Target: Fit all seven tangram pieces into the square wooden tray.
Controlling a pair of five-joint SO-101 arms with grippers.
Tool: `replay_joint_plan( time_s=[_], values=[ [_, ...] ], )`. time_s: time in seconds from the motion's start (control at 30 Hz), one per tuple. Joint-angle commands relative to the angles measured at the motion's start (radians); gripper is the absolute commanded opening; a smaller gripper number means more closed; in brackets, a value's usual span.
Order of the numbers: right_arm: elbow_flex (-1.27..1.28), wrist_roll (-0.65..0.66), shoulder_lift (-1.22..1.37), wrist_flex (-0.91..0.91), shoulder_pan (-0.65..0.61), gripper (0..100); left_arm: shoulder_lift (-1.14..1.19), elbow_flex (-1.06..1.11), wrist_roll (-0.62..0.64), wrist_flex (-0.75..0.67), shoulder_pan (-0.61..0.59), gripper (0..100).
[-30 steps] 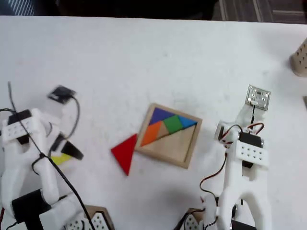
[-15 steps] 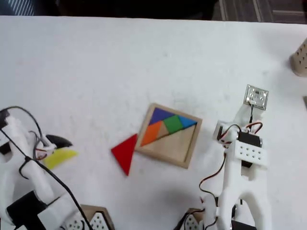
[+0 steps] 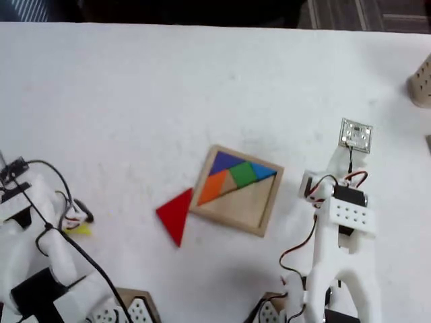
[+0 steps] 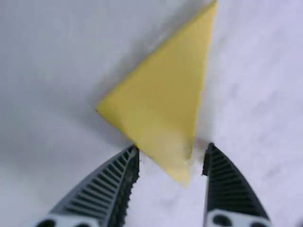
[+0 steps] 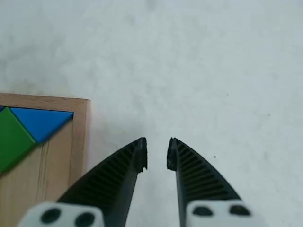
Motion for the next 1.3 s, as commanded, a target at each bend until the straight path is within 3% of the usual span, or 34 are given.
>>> replay_joint_plan(
  time_s=[0.0,0.13,0.37,0.57,0.77,1.0,1.27],
  values=[
    [-0.006,0.020,-0.024,-0.010,-0.010,8.0,-0.005,-0.021,0.008,-0.026,0.007,21],
    [-0.006,0.020,-0.024,-0.010,-0.010,8.0,-0.010,-0.040,0.005,-0.026,0.007,23],
    [0.003,0.021,-0.024,-0.015,-0.010,8.1,-0.015,-0.083,-0.060,0.005,-0.001,40],
    [0.003,0.021,-0.024,-0.015,-0.010,8.1,-0.015,-0.172,-0.064,0.089,-0.107,40],
    [0.003,0.021,-0.024,-0.015,-0.010,8.2,-0.005,-0.178,-0.066,0.046,-0.151,39],
    [0.005,0.021,-0.024,-0.015,-0.010,8.2,-0.004,-0.178,-0.117,-0.029,-0.145,19],
    [0.005,0.021,-0.024,-0.015,-0.010,8.2,-0.004,-0.095,-0.143,-0.164,-0.145,31]
  ],
)
